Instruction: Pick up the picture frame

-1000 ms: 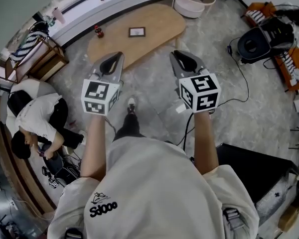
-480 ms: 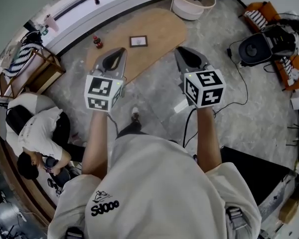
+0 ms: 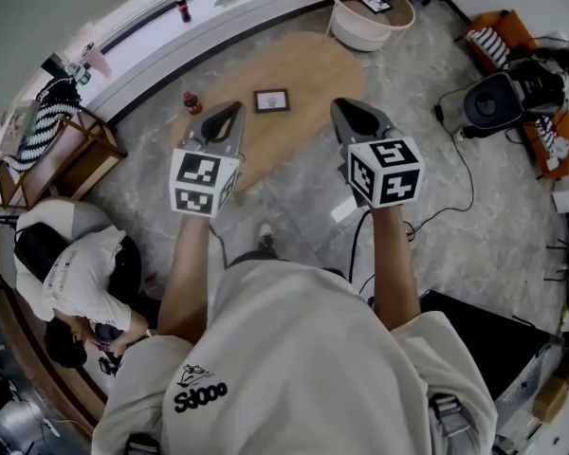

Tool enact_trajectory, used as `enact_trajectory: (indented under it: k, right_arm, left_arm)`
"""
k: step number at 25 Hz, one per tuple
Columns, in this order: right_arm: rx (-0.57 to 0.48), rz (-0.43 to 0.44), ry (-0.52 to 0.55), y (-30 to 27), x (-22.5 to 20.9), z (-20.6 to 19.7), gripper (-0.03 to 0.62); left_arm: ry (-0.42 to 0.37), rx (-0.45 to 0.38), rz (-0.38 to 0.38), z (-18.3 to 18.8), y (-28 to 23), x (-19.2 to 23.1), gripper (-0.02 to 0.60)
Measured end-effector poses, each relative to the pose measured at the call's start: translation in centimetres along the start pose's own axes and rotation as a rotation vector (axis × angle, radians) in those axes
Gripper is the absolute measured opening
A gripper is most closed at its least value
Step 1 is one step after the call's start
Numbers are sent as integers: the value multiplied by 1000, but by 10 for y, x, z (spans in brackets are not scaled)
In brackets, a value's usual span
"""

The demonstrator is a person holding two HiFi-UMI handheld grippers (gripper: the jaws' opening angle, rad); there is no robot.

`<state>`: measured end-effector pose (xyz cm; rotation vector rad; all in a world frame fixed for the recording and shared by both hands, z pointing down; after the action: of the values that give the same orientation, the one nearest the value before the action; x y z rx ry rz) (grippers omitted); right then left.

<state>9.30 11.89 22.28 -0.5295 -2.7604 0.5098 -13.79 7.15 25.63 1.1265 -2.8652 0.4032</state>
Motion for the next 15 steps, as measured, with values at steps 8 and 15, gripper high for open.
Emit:
enact_trajectory:
  k: [8, 15]
  right_arm:
    - [37, -26, -22, -44, -9, 9, 20]
    - [75, -41, -35, -69, -21, 5, 20]
  left_arm:
    - [38, 34, -30, -4, -33, 47, 9]
    - [99, 48, -35, -13, -52, 77, 11]
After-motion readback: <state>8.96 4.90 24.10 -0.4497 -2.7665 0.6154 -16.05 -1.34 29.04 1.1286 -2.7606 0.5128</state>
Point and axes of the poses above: the fingertips, and each gripper's own axes: y backward along the fingers, x to its left, z out of its top, the point moved 8 cm from there along y, backward along the fingers, and after that the axes turned 13 degrees about y, right-handed, at the moved point
